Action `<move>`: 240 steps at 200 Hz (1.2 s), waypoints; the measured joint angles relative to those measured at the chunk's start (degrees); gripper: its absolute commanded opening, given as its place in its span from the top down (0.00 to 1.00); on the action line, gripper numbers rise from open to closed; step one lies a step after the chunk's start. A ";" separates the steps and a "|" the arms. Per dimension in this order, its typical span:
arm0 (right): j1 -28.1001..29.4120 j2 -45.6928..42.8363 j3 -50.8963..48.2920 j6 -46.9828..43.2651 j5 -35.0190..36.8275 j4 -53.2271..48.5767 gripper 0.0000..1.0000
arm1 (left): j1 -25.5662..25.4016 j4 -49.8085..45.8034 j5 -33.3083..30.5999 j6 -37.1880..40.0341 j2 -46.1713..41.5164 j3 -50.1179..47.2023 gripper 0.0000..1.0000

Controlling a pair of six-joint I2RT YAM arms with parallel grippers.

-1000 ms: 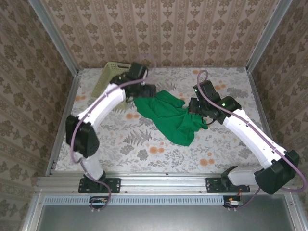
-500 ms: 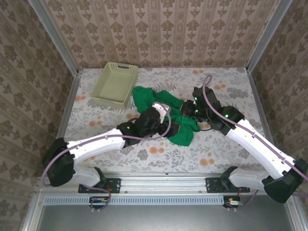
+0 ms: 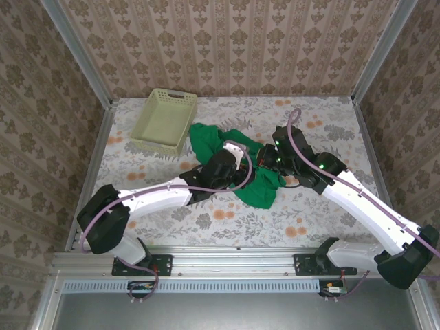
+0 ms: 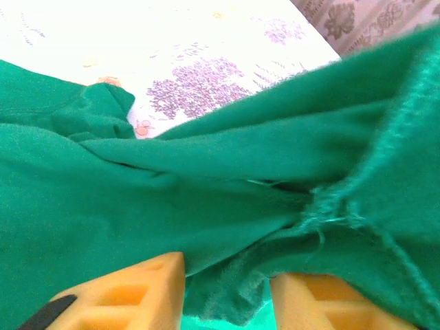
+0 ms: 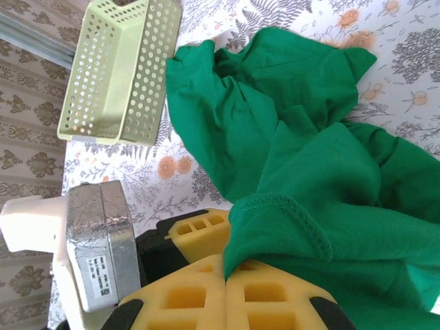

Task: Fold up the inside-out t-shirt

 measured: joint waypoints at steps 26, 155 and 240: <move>-2.47 0.02 0.00 -0.85 0.22 -0.48 1.00 | 0.96 -1.75 -0.20 0.96 -0.02 0.87 1.00; -8.52 22.47 20.50 -13.29 -6.54 -4.04 0.89 | 15.65 -13.94 1.27 2.27 -21.33 -7.17 1.00; -9.99 32.81 18.84 -18.01 -5.62 -5.70 0.49 | 31.74 -27.39 2.80 2.34 -15.43 -4.76 1.00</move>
